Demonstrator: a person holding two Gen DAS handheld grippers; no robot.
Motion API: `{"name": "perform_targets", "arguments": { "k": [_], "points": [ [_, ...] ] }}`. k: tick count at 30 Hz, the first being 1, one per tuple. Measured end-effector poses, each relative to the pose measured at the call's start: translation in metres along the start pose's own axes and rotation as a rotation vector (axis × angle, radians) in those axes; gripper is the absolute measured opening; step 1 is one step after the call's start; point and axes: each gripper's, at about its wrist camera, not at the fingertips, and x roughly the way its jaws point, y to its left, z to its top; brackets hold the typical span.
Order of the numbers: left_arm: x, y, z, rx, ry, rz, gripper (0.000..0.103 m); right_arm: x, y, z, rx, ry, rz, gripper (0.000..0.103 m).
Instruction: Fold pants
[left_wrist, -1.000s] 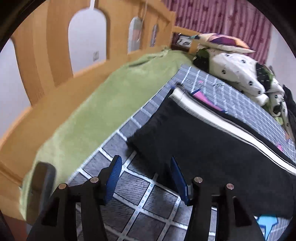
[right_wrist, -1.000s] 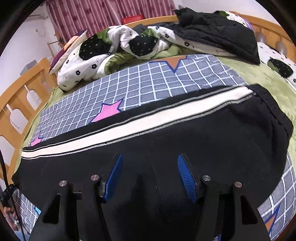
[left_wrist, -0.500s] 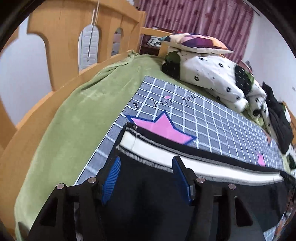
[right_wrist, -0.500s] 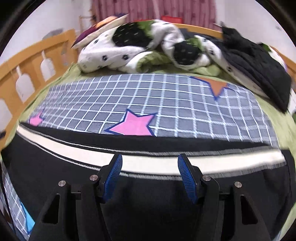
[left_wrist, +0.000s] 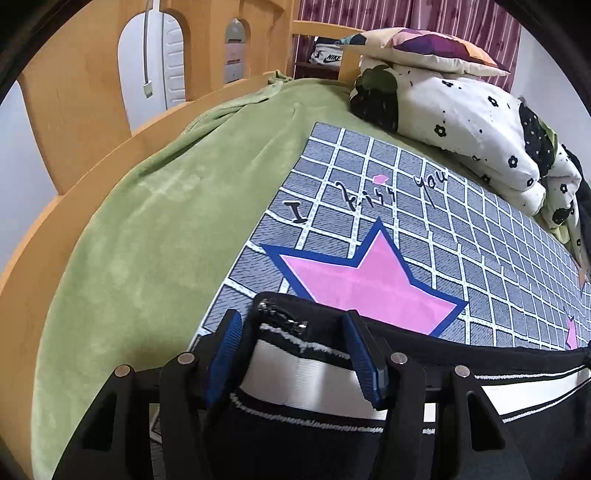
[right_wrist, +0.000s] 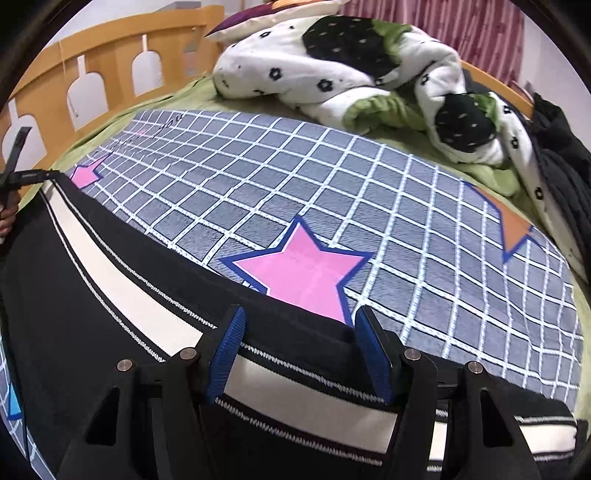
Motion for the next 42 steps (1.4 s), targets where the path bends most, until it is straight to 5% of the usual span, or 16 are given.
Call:
{"name": "perform_targets", "arguments": {
  "k": [3,5,6,8,14,22,24,26,28,31,34,38,42],
  "points": [
    [-0.004,-0.004,-0.003,0.024,-0.017,0.018,0.031,0.012,0.005,-0.001,-0.039,0.037,0.022,0.061],
    [-0.008,-0.003,-0.003,0.031,-0.031,0.012,0.025,0.024,0.010,-0.004,-0.068,0.091,0.043,0.050],
    [-0.011,-0.002,-0.004,0.034,-0.038,0.008,0.024,0.030,0.016,-0.006,-0.103,0.118,0.052,0.041],
    [-0.019,-0.001,-0.005,0.041,-0.061,-0.009,0.021,0.026,0.023,-0.005,-0.151,0.106,0.052,0.006],
    [-0.047,0.017,-0.006,-0.025,-0.156,-0.085,0.020,-0.009,0.020,0.004,-0.105,-0.021,0.053,0.004],
    [0.005,0.011,-0.011,0.003,-0.052,0.030,0.020,0.037,0.018,0.000,-0.058,0.005,0.045,0.006],
    [0.002,0.008,-0.011,0.009,-0.057,0.051,0.026,0.035,0.017,0.000,-0.041,-0.021,0.021,0.011],
    [-0.009,0.008,-0.010,0.005,-0.058,0.052,0.028,0.027,0.011,0.002,0.001,-0.017,0.009,0.035],
    [-0.026,0.006,-0.012,0.012,-0.082,0.002,0.029,0.004,-0.007,0.001,0.073,-0.040,-0.012,0.037],
    [-0.045,-0.003,-0.018,0.036,-0.138,-0.025,0.051,-0.035,-0.036,-0.012,0.171,-0.143,-0.038,0.044],
    [-0.036,-0.013,-0.024,0.055,-0.115,-0.053,0.055,-0.037,-0.051,-0.024,0.182,-0.122,-0.078,0.044],
    [-0.002,-0.021,-0.034,0.079,-0.033,0.027,0.055,0.012,-0.061,-0.040,0.178,0.016,-0.150,0.044],
    [0.002,-0.029,-0.033,0.117,-0.034,0.057,0.061,0.015,-0.068,-0.041,0.220,-0.018,-0.131,0.044]
  ]
}}
